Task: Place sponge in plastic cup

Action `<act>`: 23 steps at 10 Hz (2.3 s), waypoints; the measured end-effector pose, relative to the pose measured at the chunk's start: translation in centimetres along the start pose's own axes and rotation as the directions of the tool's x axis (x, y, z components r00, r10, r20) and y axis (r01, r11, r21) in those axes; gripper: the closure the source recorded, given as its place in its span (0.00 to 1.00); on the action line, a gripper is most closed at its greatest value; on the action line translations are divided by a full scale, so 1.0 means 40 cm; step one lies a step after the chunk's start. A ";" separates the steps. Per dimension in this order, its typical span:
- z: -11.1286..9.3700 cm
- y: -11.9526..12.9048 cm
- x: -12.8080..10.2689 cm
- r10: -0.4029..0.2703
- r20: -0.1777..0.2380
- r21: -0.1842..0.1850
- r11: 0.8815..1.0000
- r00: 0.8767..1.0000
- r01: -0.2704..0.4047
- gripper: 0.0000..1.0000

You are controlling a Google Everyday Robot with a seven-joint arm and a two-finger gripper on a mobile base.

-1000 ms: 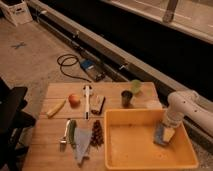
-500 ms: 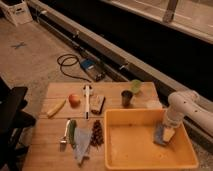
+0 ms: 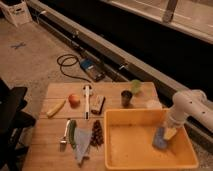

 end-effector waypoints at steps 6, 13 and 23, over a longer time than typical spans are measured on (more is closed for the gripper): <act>-0.153 0.029 -0.057 -0.061 0.046 0.105 0.993 0.997 0.056 1.00; -0.384 -0.202 -0.115 -0.035 -0.016 0.318 0.947 0.999 0.038 1.00; -0.561 -0.454 -0.290 -0.083 -0.018 0.451 0.889 0.996 0.082 1.00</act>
